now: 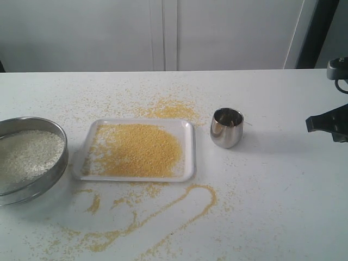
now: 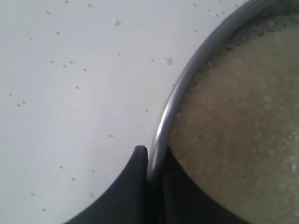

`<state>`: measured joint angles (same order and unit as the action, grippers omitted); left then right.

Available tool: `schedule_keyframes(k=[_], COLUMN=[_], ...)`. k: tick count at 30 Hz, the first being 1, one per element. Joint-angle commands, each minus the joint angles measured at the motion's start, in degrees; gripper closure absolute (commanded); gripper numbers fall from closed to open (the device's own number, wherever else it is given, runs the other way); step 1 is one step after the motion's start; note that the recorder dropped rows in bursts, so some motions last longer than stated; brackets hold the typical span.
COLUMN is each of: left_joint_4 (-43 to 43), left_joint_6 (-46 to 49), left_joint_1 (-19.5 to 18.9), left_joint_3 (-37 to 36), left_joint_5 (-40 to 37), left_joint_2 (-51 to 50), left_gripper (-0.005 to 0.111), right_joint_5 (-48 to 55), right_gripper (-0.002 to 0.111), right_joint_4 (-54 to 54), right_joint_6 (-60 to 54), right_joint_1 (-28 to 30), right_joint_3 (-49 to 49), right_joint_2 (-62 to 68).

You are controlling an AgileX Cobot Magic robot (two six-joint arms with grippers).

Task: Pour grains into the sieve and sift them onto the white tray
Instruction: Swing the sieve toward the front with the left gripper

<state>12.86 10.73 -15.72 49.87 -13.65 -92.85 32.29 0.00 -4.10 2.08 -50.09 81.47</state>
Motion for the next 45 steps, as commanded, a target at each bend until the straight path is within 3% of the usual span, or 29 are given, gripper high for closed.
schedule_keyframes(k=[1,5,11,19,25,35,45], left_joint_4=[6.48,6.37,6.37,5.78,6.19,6.89,7.31], left_joint_6=[-0.1,5.36,7.73,8.82,6.57,4.49,4.03], left_joint_1=[0.34,4.02,13.63,29.55,36.56,42.89,43.79], left_joint_3=[-0.13,-0.52,-5.33,-7.09,-7.09,-7.09,-7.09], left_joint_5=[-0.63,-4.17,-3.18,-4.19,-1.14,3.36,8.65], left_joint_2=[3.29,6.06,10.2,10.88,9.23,3.78,-0.91], left_gripper=[0.107,0.107,0.107,0.107,0.107,0.107,0.107], right_joint_5=[-0.74,-0.74,-0.74,-0.74,-0.74,-0.74,-0.74], right_gripper=[0.108,0.108,0.108,0.108,0.108,0.108,0.108], right_joint_4=[0.0,0.0,0.0,0.0,0.0,0.0,0.0], right_joint_6=[0.04,0.04,1.56,1.81,1.81,1.81,1.81], right_joint_1=[0.25,0.25,0.25,0.25,0.25,0.25,0.25], right_joint_3=[0.31,0.31,0.31,0.31,0.31,0.31,0.31], right_joint_2=[-0.38,-0.38,-0.38,-0.38,-0.38,-0.38,-0.38])
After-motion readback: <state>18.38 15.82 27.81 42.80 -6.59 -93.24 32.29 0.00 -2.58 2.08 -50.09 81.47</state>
